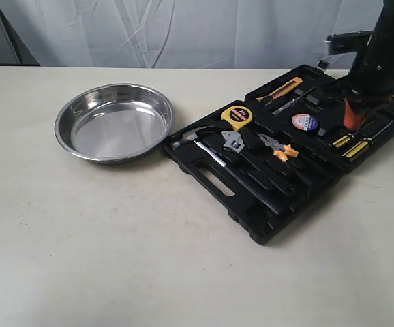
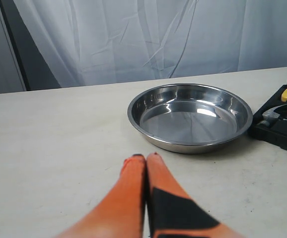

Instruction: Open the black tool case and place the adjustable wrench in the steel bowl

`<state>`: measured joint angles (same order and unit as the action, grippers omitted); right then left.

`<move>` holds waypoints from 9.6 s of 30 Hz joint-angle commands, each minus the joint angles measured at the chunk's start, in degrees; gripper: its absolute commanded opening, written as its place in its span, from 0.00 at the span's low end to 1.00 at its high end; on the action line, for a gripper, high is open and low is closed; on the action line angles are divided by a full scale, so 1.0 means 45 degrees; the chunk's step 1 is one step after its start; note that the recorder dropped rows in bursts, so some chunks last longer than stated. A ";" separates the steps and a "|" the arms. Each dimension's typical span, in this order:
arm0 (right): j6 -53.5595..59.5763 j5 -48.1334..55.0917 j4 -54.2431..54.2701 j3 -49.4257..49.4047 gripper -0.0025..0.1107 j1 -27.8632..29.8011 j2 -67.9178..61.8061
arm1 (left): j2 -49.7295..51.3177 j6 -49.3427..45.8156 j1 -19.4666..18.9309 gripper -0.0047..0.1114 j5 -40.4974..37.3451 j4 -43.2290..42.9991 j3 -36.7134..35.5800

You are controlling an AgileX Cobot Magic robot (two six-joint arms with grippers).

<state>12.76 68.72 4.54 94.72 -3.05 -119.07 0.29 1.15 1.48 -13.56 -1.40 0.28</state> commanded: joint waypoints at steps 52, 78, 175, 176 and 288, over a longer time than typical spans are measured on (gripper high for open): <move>0.2549 -0.1177 0.1554 0.0077 0.46 -0.3999 -0.1391 | -0.0064 -0.0018 0.0075 0.04 -0.0014 -0.0054 -0.0062; 0.1421 -0.2700 -0.0286 0.0077 0.01 -0.4434 -0.2560 | -0.0064 -0.0018 0.0075 0.04 -0.0014 -0.0054 -0.0062; 0.6856 -1.3777 0.5803 0.3684 0.01 -0.8483 -0.4083 | -0.0064 -0.0018 0.0075 0.04 -0.0014 -0.0054 -0.0062; 0.6856 -1.3777 0.5803 0.3684 0.01 -0.8483 -0.4155 | -0.0064 -0.0018 0.0075 0.04 -0.0014 -0.0054 -0.0062; 0.7016 -1.1966 0.9690 -1.9122 0.01 0.1940 2.3677 | -0.0064 -0.0018 0.0075 0.04 -0.0014 -0.0093 -0.0062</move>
<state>43.88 11.48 52.44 9.60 4.82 -14.20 0.29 1.15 1.48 -13.56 -1.40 0.28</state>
